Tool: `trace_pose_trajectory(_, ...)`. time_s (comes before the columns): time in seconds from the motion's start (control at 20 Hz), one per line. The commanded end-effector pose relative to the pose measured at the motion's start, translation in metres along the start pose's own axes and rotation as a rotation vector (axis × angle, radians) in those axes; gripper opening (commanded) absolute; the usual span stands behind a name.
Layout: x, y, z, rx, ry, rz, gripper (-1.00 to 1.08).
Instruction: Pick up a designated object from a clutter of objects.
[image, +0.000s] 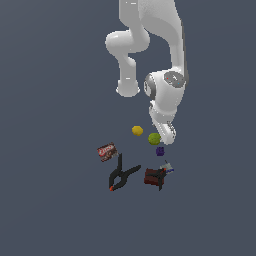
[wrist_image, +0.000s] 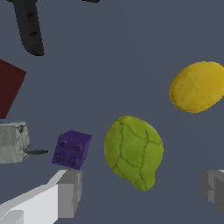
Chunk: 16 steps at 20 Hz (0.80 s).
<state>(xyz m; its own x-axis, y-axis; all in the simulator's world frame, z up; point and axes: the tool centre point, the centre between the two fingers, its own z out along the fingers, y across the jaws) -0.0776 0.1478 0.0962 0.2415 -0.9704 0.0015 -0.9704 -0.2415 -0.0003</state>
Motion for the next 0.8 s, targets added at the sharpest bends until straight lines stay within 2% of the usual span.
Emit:
trace_pose_trajectory(0.0, -0.003, 0.002, 0.003, 0.000, -0.001, 0.020, 1.00)
trace_pose_trajectory(0.45, -0.005, 0.003, 0.006, -0.001, -0.001, 0.033, 1.00)
trace_pose_trajectory(0.75, -0.005, 0.004, 0.022, -0.001, -0.002, 0.034, 1.00)
